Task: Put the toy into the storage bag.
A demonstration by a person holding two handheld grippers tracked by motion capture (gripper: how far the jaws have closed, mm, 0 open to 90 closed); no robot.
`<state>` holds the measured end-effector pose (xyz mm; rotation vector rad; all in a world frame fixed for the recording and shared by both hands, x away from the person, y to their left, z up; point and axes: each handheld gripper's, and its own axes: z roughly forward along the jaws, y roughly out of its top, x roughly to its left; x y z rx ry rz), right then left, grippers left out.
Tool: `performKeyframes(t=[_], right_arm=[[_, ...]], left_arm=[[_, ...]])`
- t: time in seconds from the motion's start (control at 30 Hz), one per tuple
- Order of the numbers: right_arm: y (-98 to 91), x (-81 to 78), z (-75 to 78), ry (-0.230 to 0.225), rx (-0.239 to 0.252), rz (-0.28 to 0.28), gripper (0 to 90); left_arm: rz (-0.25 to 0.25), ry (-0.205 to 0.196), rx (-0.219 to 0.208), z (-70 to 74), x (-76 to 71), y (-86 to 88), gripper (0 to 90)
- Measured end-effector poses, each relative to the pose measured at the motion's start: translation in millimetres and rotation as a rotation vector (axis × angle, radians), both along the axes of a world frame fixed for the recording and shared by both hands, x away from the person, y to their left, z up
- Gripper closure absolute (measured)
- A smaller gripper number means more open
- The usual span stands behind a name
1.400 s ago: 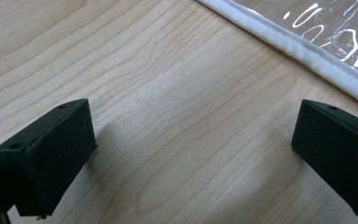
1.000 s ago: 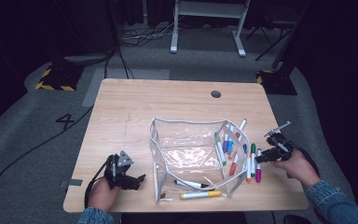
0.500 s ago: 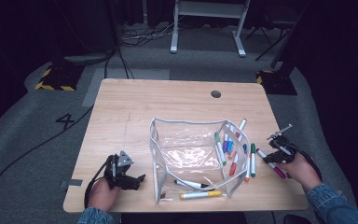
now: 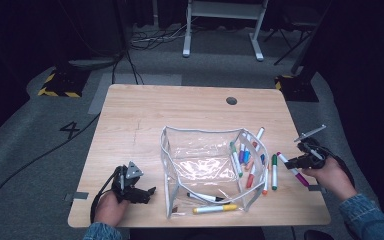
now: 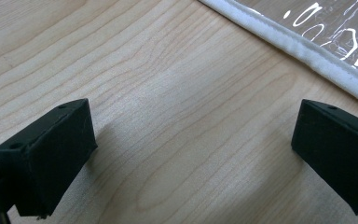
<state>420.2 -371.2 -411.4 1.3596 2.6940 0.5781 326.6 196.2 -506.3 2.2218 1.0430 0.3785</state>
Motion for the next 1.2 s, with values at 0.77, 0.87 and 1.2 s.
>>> performKeyframes(t=[0.77, 0.87, 1.2], right_arm=[[97.6, -37.0, 134.6, -0.222, 0.06, 0.326, 76.6], [109.3, -41.1, 142.3, -0.23, 0.059, 0.363, 76.6], [172.9, -53.6, 160.7, -0.214, 0.043, 0.515, 76.6]], left_arm=[[0.0, 0.0, -0.001, 0.0, 0.0, 0.0, 0.0], [0.0, 0.0, 0.001, 0.1, 0.0, 0.0, 0.0], [0.001, 0.001, -0.003, -0.1, -0.1, -0.1, 0.0]])
